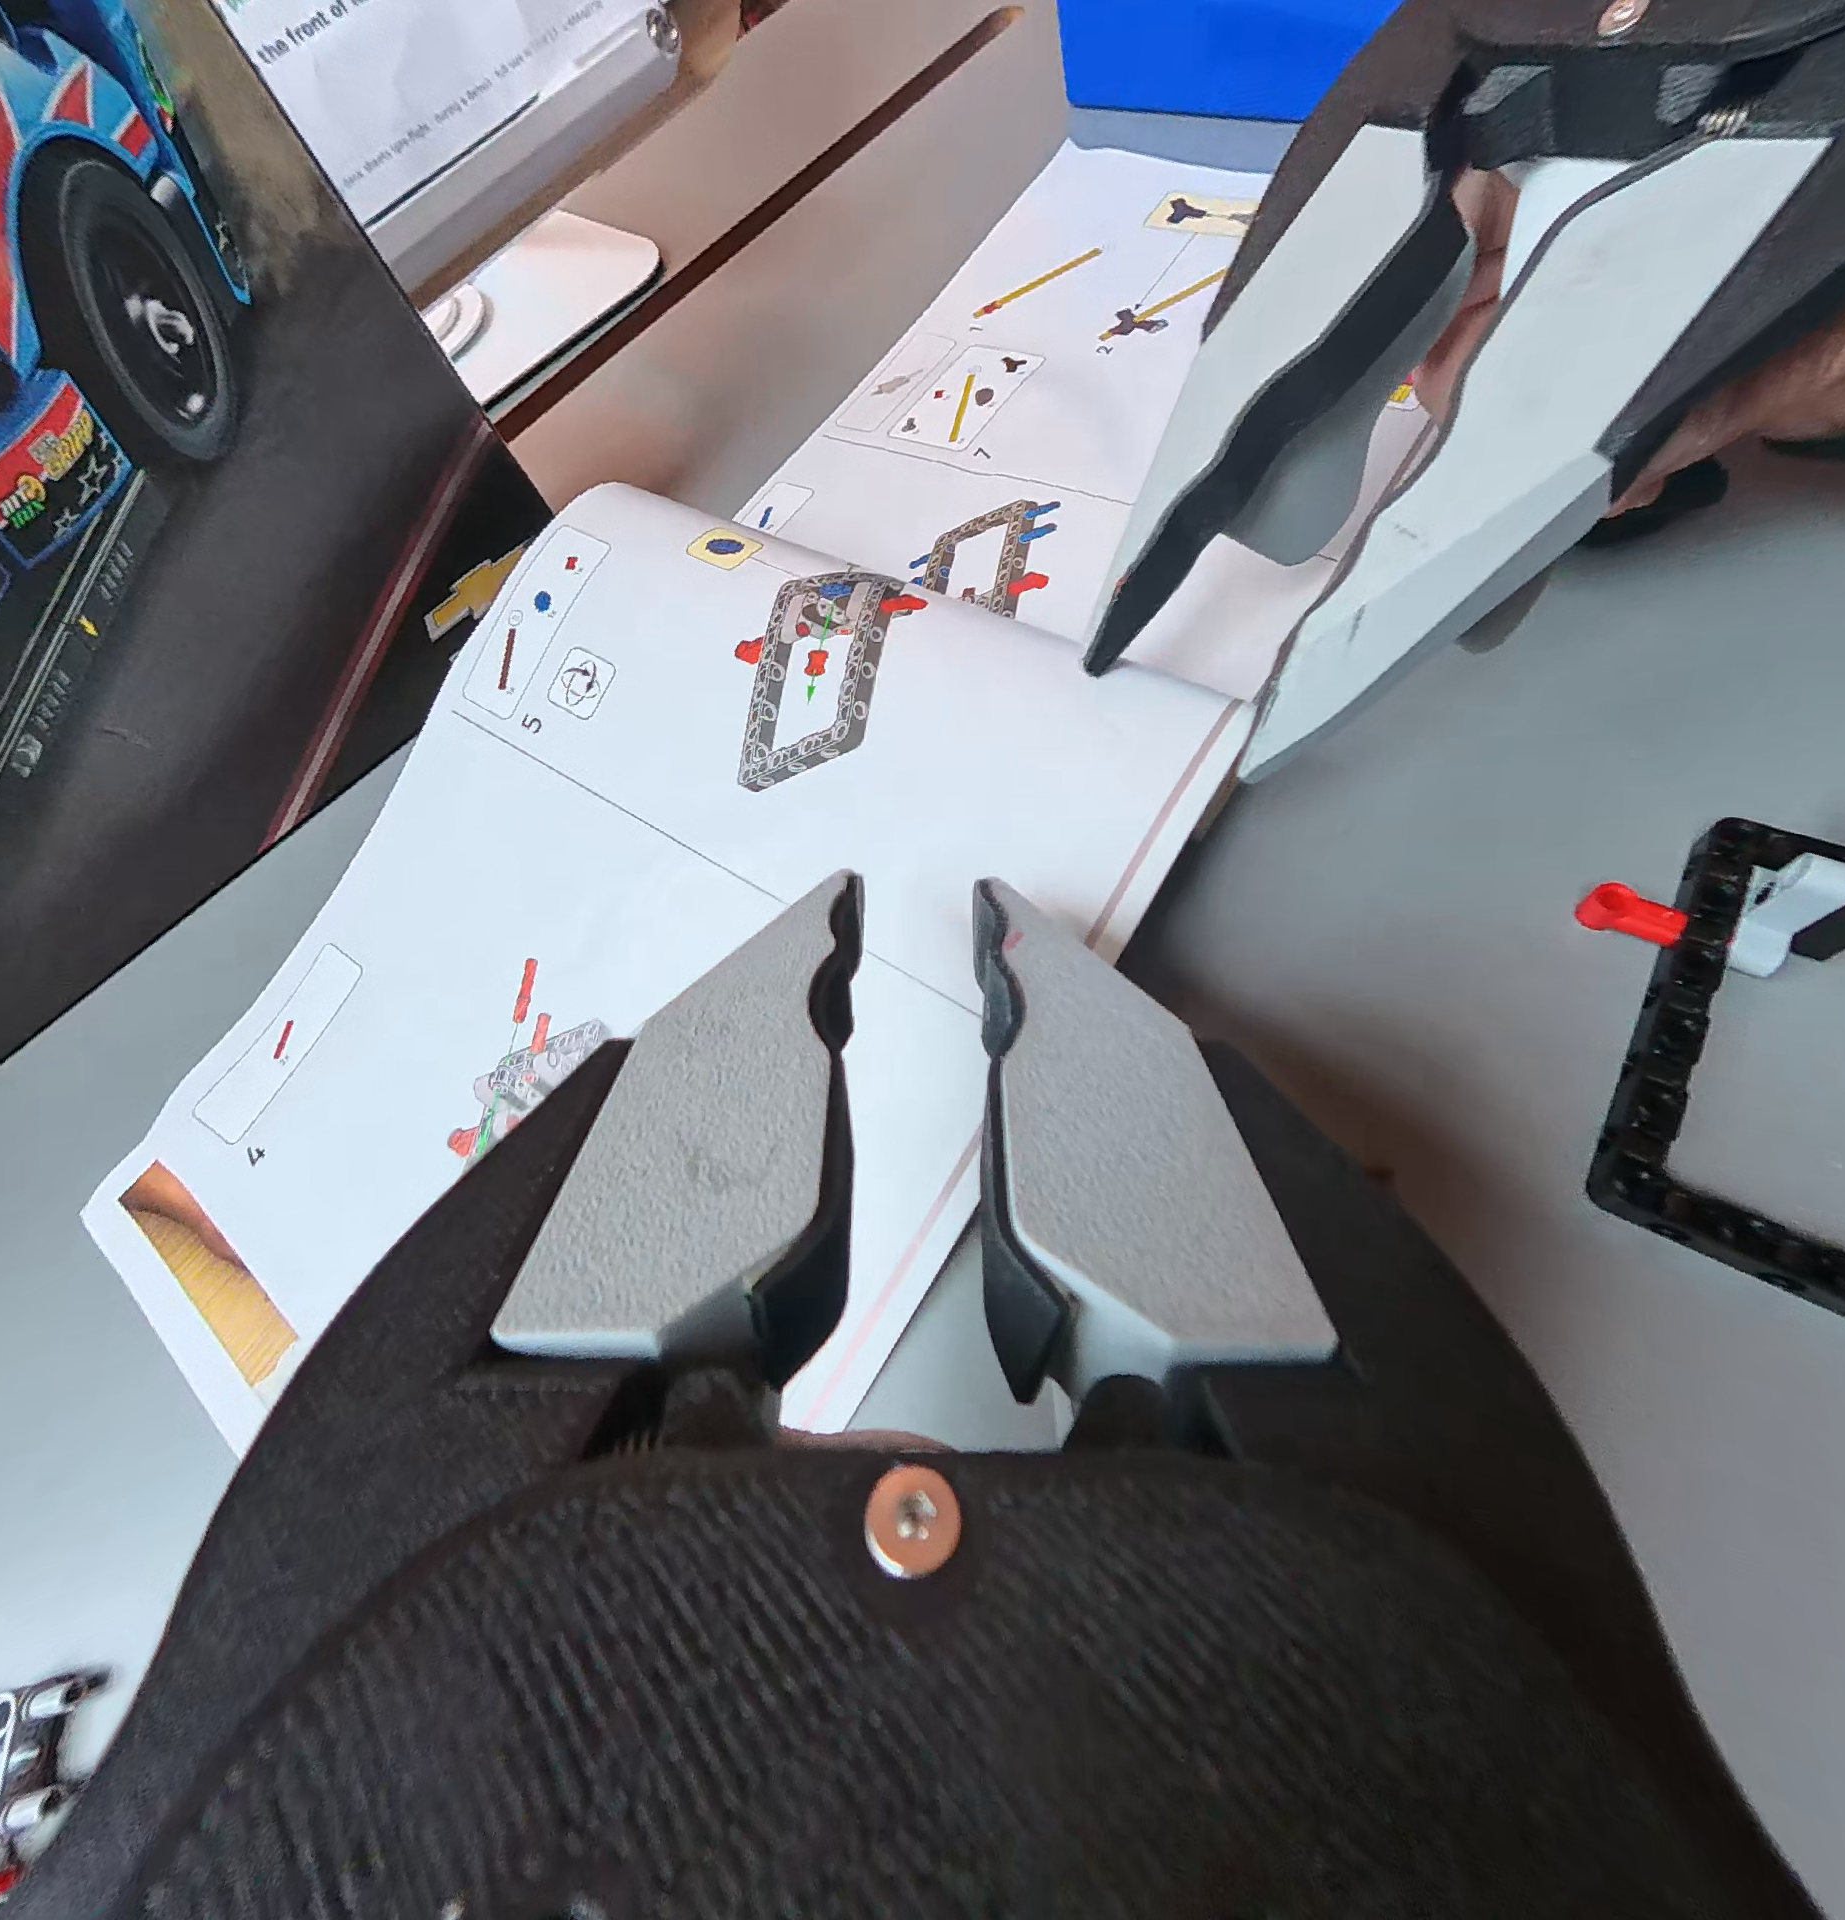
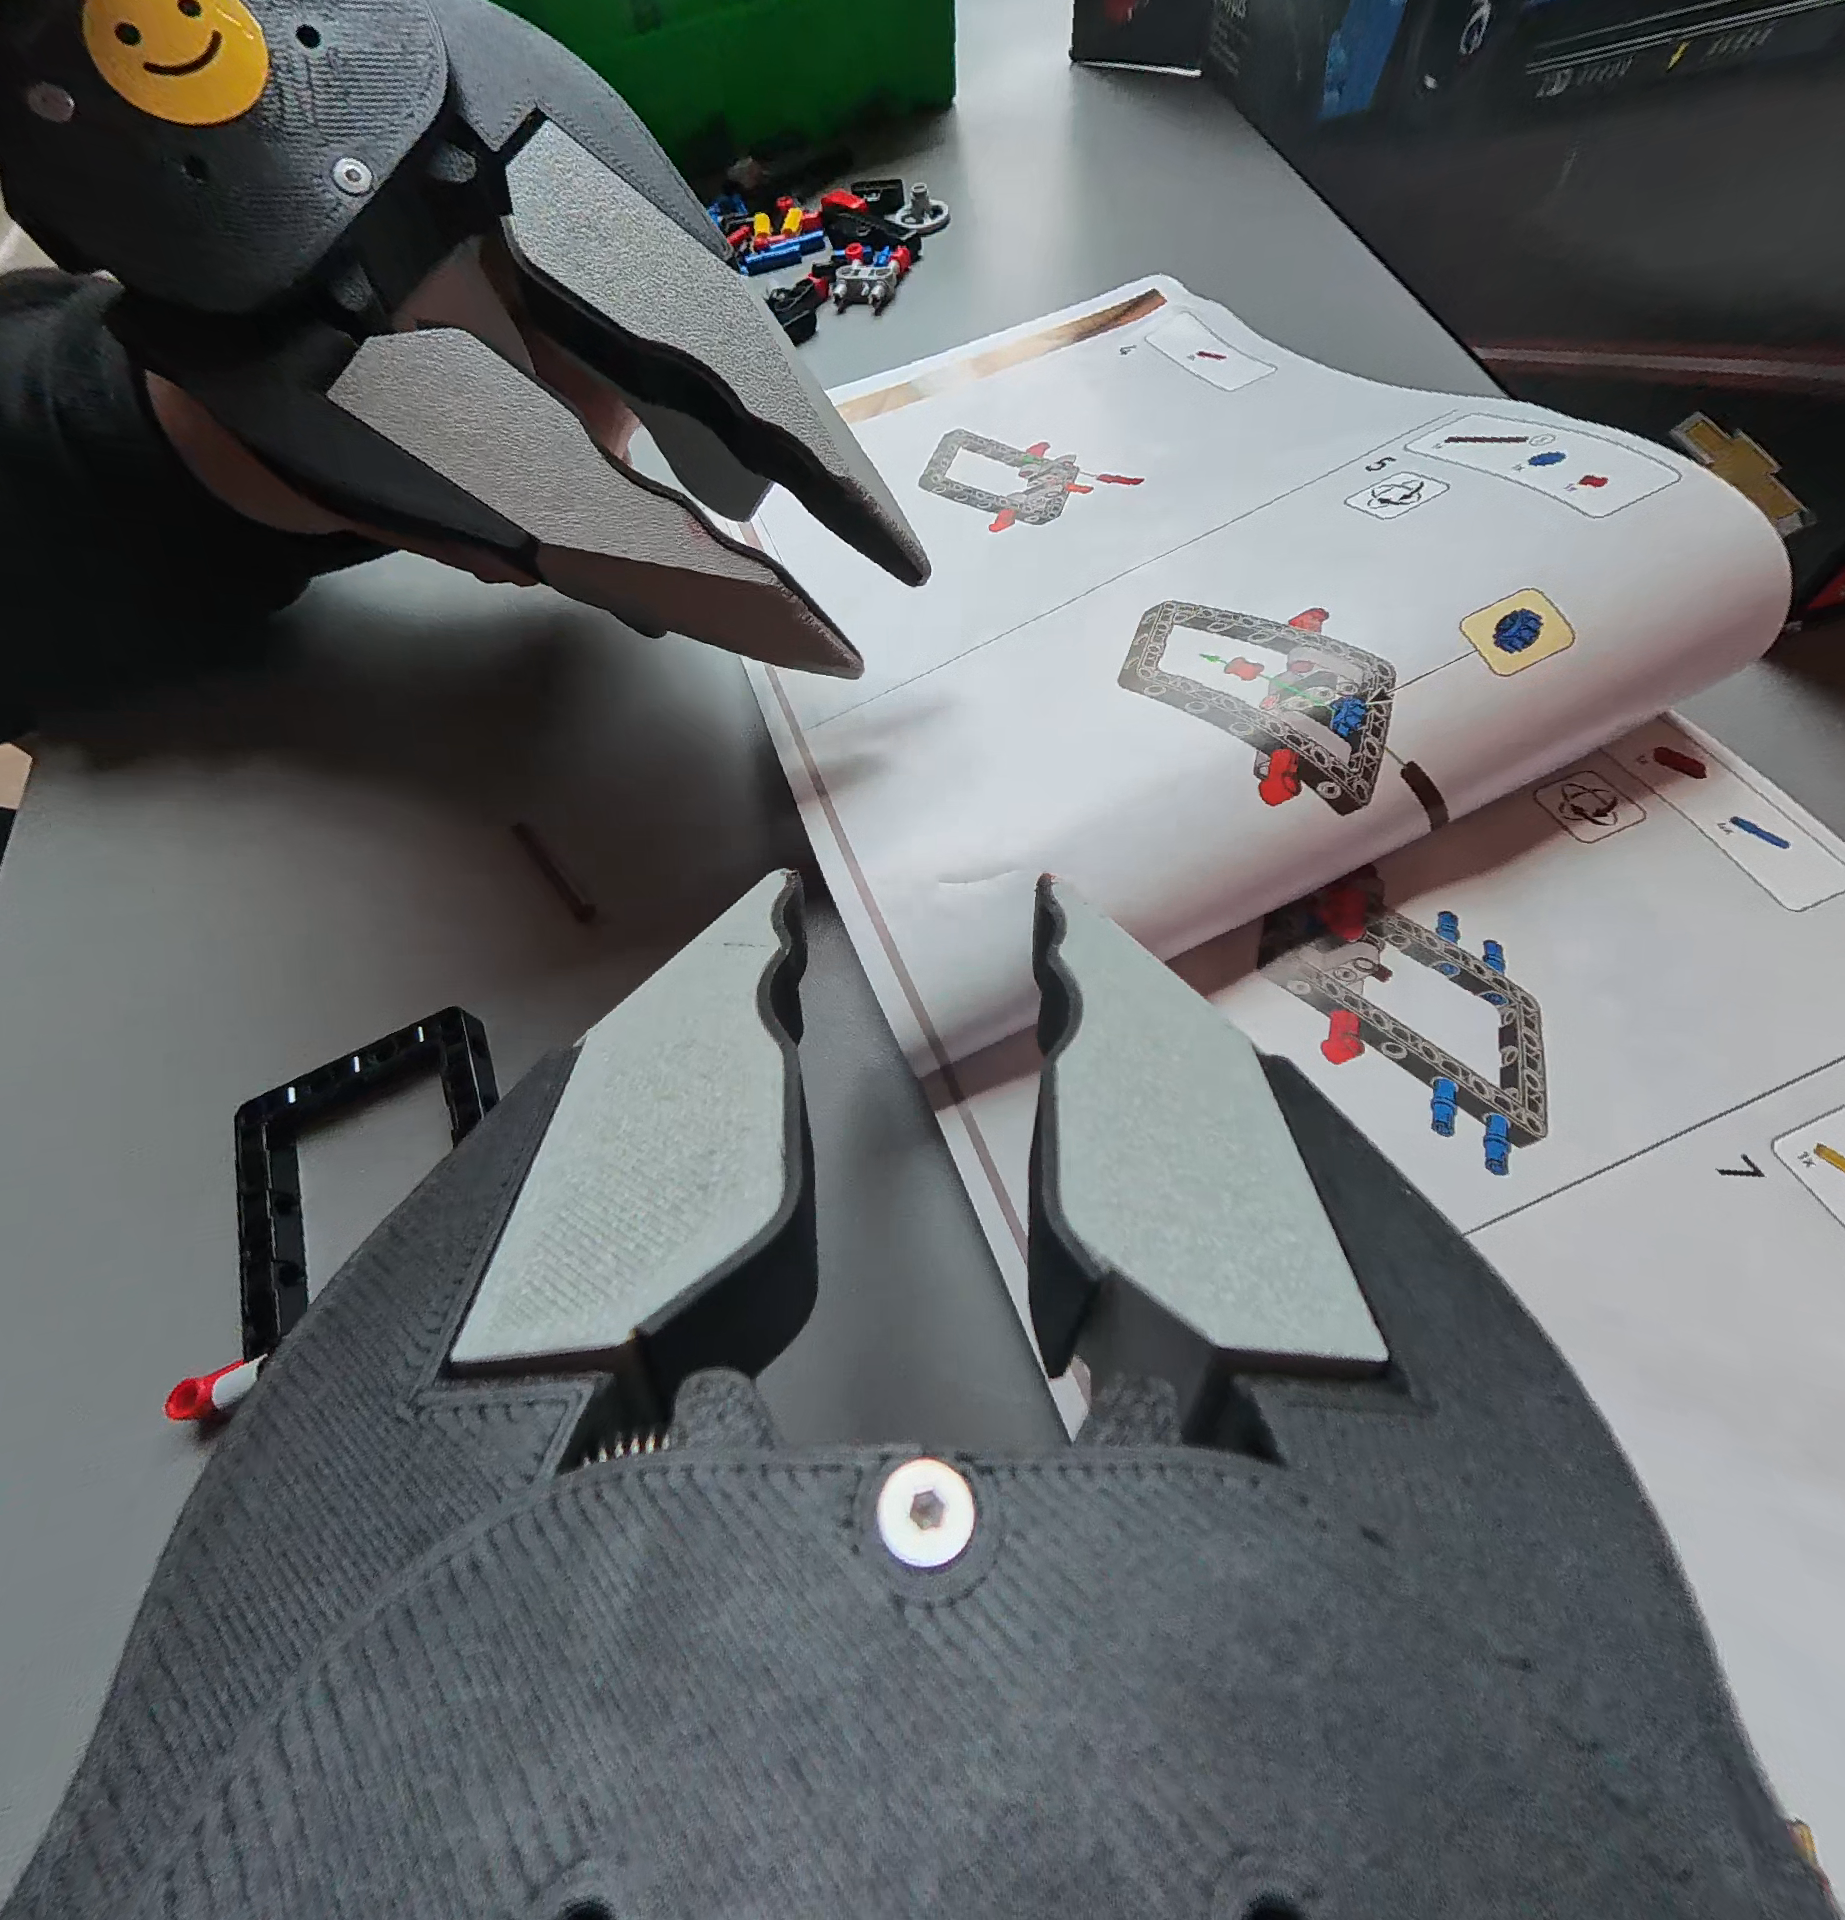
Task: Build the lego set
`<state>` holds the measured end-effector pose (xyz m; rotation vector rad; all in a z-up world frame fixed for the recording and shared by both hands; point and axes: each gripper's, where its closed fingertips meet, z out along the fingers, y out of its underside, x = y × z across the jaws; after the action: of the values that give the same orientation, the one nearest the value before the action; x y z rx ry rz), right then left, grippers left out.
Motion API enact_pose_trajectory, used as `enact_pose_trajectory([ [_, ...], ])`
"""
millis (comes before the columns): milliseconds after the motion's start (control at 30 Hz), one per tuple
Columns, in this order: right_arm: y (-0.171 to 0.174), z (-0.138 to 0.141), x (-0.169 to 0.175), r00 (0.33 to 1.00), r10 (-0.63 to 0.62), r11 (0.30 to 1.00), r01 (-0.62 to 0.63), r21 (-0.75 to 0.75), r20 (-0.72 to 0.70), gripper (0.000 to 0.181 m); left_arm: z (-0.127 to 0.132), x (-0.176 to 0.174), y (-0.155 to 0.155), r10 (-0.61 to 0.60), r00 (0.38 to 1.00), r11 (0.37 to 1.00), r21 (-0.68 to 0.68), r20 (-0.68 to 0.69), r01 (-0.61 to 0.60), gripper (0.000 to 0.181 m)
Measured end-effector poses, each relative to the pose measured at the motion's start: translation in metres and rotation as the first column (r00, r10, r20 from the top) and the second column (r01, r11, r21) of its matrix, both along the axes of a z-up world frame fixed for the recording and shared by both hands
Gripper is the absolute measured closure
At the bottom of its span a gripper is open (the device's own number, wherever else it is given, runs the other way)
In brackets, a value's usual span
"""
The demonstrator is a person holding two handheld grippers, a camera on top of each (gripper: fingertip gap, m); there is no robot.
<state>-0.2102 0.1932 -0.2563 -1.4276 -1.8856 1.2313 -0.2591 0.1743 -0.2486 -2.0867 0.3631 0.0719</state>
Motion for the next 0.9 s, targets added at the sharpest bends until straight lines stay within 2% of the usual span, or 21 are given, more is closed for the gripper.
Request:
enact_pose_trajectory([
  [233,-0.004,-0.009,0.001,0.999,0.019,1.000,-0.019,-0.014,0.043,0.144,0.002,-0.001,-0.002,-0.007,1.000,1.000,-0.004,0.028,0.007,0.161],
  [433,-0.004,-0.013,-0.001,0.998,0.012,0.999,-0.014,0.036,0.058,0.146,0.000,-0.005,-0.002,0.009,0.999,1.000,-0.018,0.046,-0.009,0.161],
  [700,-0.004,-0.012,0.000,0.998,0.018,1.000,-0.018,0.004,0.058,0.147,0.002,0.027,-0.010,-0.164,0.973,0.985,-0.031,0.164,0.172,0.158],
  [900,-0.005,-0.011,0.000,0.998,0.024,1.000,-0.025,0.012,0.050,0.146,0.001,0.038,-0.011,-0.183,0.969,0.980,-0.042,0.169,0.193,0.158],
])
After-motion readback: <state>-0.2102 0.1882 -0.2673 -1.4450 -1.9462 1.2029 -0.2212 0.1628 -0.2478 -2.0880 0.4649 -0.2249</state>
